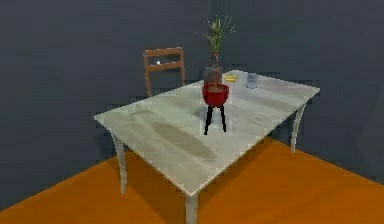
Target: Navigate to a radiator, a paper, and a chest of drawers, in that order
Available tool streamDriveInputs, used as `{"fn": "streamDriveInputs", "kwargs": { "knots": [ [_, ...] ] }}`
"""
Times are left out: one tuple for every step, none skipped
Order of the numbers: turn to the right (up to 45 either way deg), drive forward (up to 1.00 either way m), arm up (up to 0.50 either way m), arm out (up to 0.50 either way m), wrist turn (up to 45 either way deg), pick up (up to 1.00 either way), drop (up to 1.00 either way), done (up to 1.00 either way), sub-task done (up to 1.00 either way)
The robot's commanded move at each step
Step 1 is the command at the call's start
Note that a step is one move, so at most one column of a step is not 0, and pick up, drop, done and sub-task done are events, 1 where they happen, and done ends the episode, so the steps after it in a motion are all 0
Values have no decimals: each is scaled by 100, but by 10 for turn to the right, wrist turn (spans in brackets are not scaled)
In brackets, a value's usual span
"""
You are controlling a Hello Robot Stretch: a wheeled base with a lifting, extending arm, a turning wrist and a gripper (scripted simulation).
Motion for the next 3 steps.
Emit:
{"fn": "streamDriveInputs", "kwargs": {
  "knots": [
    [-450,0,0,0,0,0,0,0,0],
    [-240,0,0,0,0,0,0,0,0],
    [0,30,0,0,0,0,0,0,0]
  ]
}}
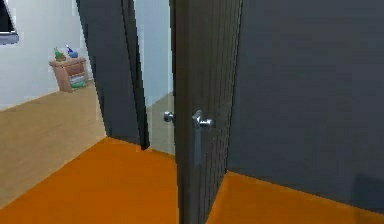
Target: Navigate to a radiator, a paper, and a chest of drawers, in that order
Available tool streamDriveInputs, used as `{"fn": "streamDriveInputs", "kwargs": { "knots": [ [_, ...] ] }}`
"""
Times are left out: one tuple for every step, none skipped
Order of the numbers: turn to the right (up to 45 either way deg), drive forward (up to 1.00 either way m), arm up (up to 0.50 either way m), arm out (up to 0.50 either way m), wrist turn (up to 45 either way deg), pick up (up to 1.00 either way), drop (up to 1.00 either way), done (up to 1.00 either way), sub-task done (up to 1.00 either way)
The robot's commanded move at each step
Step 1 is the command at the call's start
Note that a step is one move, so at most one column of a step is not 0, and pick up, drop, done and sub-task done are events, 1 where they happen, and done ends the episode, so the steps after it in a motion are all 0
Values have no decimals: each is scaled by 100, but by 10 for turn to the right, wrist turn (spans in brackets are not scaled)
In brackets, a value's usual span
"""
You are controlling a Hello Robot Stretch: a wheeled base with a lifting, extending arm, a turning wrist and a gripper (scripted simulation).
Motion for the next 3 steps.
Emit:
{"fn": "streamDriveInputs", "kwargs": {
  "knots": [
    [-360,0,0,0,0,0,0,0,0],
    [0,70,0,0,0,0,0,0,0],
    [0,40,0,0,0,0,0,0,0]
  ]
}}
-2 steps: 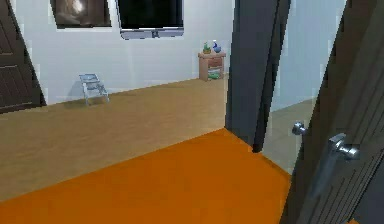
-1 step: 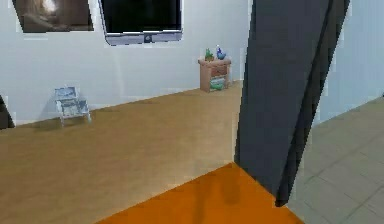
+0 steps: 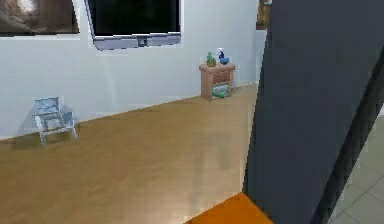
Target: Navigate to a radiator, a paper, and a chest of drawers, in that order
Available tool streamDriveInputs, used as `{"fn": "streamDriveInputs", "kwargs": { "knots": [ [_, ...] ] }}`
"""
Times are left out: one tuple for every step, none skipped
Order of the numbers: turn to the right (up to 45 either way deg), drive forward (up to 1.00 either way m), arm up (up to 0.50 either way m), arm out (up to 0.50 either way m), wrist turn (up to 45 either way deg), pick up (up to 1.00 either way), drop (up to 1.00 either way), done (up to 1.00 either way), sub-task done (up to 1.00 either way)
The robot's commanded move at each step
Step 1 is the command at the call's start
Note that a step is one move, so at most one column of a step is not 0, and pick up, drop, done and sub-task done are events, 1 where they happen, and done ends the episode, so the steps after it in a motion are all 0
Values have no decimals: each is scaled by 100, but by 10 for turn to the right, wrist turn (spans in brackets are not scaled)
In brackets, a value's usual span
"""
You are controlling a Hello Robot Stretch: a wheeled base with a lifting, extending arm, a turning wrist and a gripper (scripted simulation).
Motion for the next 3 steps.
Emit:
{"fn": "streamDriveInputs", "kwargs": {
  "knots": [
    [450,0,0,0,0,0,0,0,0],
    [60,0,0,0,0,0,0,0,0],
    [0,5,0,0,0,0,0,0,0]
  ]
}}
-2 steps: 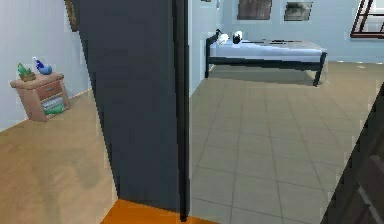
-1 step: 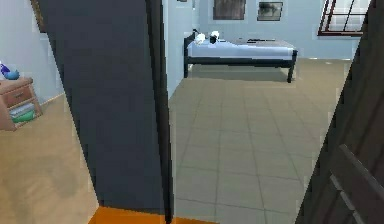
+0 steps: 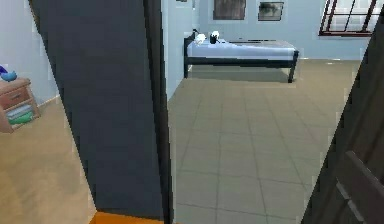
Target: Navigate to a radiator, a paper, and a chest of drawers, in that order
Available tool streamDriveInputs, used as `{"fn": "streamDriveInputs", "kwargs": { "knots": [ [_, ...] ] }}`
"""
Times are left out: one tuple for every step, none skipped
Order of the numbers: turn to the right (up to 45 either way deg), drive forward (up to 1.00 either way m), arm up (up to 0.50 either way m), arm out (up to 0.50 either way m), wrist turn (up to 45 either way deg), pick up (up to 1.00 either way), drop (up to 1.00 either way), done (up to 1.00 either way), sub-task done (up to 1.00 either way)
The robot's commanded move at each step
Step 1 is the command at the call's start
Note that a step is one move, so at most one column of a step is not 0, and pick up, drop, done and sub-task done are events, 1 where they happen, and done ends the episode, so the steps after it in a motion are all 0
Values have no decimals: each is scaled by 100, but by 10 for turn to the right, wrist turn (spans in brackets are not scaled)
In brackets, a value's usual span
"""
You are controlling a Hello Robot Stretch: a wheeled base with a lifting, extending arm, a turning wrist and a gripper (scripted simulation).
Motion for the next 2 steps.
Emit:
{"fn": "streamDriveInputs", "kwargs": {
  "knots": [
    [180,0,0,0,0,0,0,0,0],
    [0,100,0,0,0,0,0,0,0]
  ]
}}
